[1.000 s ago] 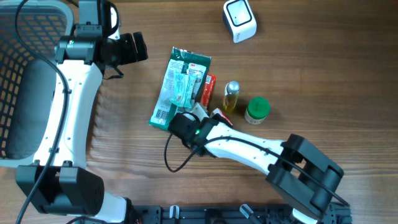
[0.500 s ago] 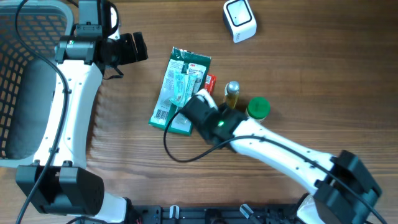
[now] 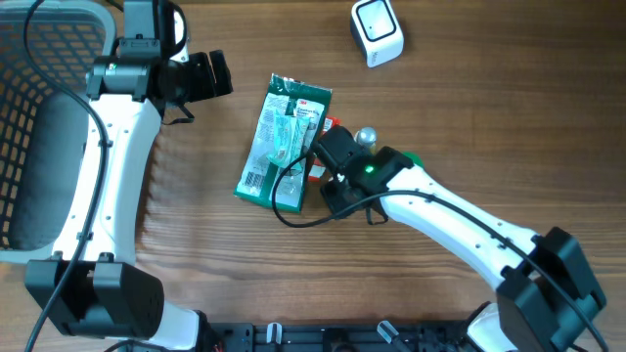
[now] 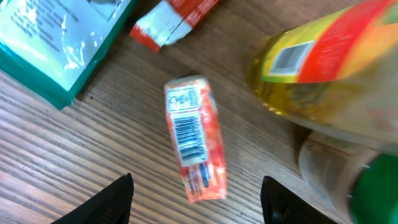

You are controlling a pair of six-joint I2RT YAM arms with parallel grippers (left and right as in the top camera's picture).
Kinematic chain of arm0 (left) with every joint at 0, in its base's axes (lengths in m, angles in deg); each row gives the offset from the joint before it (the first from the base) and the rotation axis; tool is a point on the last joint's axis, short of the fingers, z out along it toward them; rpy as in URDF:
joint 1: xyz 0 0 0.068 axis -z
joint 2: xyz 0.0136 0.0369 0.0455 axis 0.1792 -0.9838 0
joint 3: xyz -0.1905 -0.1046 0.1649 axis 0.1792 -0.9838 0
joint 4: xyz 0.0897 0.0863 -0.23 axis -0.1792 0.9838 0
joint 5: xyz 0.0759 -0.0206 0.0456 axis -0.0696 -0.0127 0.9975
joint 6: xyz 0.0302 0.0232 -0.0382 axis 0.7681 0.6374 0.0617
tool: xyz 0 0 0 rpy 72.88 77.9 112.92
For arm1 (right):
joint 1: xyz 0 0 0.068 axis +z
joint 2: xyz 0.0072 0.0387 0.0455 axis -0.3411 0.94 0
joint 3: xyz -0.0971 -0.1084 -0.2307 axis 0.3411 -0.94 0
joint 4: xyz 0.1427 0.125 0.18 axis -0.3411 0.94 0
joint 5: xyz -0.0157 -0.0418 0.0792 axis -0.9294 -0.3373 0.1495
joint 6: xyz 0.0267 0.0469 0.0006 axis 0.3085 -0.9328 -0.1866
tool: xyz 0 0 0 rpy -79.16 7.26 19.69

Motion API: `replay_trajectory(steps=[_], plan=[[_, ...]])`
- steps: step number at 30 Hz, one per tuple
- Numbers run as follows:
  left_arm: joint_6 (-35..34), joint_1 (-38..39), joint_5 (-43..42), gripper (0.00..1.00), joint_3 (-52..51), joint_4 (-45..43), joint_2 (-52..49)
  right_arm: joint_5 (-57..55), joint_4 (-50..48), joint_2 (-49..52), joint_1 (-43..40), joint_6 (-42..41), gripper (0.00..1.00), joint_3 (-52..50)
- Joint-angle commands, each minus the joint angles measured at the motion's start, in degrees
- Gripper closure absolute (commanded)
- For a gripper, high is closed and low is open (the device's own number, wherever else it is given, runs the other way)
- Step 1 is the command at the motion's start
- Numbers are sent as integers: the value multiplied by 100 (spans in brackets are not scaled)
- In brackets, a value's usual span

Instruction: Scan the item barcode

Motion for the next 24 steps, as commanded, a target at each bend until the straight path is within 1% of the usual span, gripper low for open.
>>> replay_trajectory(steps=[1,4,6,15,17,19,22,24], plan=[[66,-26,-48,0,4,-13,-37,195,-39,319,20,155,37,83],[66,-26,-46,0,4,-13,-37,197,-234,522,20,393,39,83],[66,-26,-46,0,4,-13,-37,195,-330,638,20,400,39,83],[68,-26,-48,0,4,-13,-37,195,-391,949,20,398,49,83],[66,-26,-46,0,4,-13,-37,195,-402,1021,20,396,54,83],[66,-26,-48,0,4,-13,-37,192,-417,1025,20,398,70,83],[66,-26,-48,0,4,-13,-37,232,-511,1025,20,339,73,85],[66,-26,-48,0,4,-13,-37,586,-669,1023,22,127,74,92]])
